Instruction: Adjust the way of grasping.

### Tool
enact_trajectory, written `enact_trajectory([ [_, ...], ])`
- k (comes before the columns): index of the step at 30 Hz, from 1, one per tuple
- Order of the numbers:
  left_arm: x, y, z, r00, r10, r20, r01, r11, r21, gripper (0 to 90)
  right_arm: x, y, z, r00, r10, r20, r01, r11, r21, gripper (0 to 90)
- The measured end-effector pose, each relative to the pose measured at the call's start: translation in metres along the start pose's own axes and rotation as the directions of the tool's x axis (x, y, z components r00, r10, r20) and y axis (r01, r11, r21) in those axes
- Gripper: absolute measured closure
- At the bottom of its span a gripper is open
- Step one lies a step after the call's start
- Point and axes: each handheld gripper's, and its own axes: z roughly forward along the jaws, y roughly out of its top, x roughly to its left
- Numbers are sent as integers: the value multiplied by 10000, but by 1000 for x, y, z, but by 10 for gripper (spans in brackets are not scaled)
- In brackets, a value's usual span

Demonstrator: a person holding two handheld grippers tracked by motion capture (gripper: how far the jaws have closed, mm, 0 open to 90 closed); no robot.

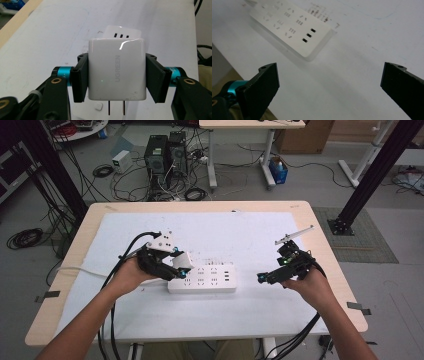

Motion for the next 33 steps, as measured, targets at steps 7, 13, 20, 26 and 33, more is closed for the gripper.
enact_trajectory([
  [7, -5, 5, 8, 9996, 242, 170, -238, 9994, -269, 426, 6, 6, 3, 9852, 944, -1432, -1058, 9916, -744, 12],
  [13, -8, 12, 16, 9987, 313, 411, -291, 9982, -533, 426, 10, 12, 12, 9642, 1338, -2289, -1543, 9852, -742, 12],
  [20, -16, 23, 31, 9955, 526, 792, -465, 9960, -761, 426, 16, 19, 22, 9379, 1649, -3052, -1935, 9789, -657, 12],
  [26, -19, 30, 41, 9931, 649, 979, -558, 9942, -924, 426, 17, 23, 26, 9226, 1905, -3355, -2222, 9732, -586, 12],
  [33, -23, 33, 52, 9898, 968, 1043, -870, 9917, -949, 426, 19, 27, 32, 9084, 2199, -3556, -2482, 9681, -353, 12],
])
